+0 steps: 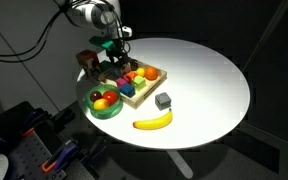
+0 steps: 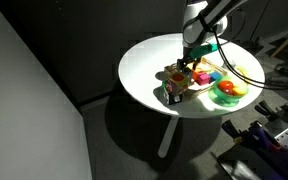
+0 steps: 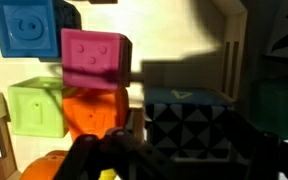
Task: Pick up the block with the letter a on it and put it on the green block, push the block with the letter a on it over onto the table
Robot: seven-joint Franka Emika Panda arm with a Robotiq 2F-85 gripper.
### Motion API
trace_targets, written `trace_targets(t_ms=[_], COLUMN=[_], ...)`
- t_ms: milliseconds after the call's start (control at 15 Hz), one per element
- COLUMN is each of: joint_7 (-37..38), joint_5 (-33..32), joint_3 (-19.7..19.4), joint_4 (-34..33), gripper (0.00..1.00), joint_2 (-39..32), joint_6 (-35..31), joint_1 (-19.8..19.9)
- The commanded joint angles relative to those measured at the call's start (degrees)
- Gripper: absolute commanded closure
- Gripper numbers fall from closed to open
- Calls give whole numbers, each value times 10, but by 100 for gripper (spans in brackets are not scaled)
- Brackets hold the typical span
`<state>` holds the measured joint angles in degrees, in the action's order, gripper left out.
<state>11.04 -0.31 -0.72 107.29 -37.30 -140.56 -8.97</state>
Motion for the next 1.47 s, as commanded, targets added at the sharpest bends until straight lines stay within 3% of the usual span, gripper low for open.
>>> trace_targets(t_ms=[0,533,667,1400], joint_7=[15,13,13,27], joint_5=[-12,-9,-8,-12], joint_3=[-7,-8,-8,-13], joint_4=[-11,-13,-8,42], gripper=[40,96,100,98], joint_2=[-2,1,8,76], joint_6=[5,12,14,30], joint_1=[-5,-1,0,-4])
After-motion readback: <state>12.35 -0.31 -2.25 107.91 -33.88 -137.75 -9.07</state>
